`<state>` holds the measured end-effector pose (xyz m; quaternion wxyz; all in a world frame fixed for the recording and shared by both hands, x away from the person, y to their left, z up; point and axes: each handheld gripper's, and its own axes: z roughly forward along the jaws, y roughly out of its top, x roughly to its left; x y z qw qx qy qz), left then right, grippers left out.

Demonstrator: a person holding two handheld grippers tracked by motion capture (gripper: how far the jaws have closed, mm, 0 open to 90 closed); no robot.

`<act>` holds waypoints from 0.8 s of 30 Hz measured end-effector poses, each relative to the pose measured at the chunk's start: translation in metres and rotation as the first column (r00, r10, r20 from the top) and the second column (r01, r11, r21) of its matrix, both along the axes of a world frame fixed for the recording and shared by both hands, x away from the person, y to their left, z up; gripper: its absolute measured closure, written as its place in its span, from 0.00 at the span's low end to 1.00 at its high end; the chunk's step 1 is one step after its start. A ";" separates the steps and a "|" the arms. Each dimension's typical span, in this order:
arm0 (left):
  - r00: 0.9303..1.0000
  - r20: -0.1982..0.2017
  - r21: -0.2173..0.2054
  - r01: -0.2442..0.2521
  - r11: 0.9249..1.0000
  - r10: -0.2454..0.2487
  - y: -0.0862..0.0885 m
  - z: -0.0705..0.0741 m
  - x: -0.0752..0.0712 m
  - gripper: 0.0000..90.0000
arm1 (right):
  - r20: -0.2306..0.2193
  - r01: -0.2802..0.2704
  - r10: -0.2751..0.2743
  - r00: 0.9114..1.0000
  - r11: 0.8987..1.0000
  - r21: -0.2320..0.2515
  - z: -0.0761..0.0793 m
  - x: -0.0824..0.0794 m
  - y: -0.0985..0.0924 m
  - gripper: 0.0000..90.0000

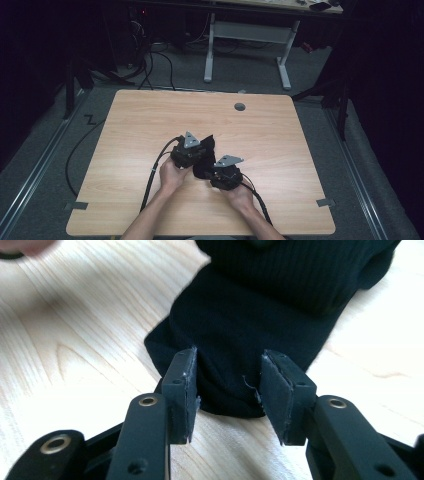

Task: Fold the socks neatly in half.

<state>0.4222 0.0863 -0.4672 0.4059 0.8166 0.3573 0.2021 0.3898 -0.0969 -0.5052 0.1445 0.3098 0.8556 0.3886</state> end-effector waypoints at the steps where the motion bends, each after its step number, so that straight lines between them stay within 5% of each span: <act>1: 1.000 -0.001 0.010 0.006 1.000 -0.006 -0.001 0.000 -0.001 0.86 | 0.001 0.001 -0.001 1.000 1.000 -0.002 0.000 0.000 0.001 0.65; 5: 1.000 -0.001 0.062 0.019 0.998 -0.019 -0.008 -0.005 -0.003 0.84 | 0.000 -0.002 0.002 1.000 1.000 -0.001 0.000 0.001 0.000 0.65; 14: 0.998 -0.055 0.016 -0.007 1.000 0.008 0.002 -0.014 -0.005 0.73 | 0.000 0.000 0.000 1.000 1.000 0.001 -0.001 0.001 0.000 0.65; 18: 0.999 -0.052 0.013 -0.009 1.000 0.010 0.003 -0.012 -0.009 0.58 | 0.007 0.005 -0.005 1.000 1.000 0.000 -0.001 0.000 0.001 0.65; 24: 0.999 -0.050 -0.011 -0.020 1.000 0.019 0.010 -0.010 -0.021 0.51 | 0.019 -0.004 0.004 1.000 1.000 0.026 0.006 -0.006 -0.005 0.75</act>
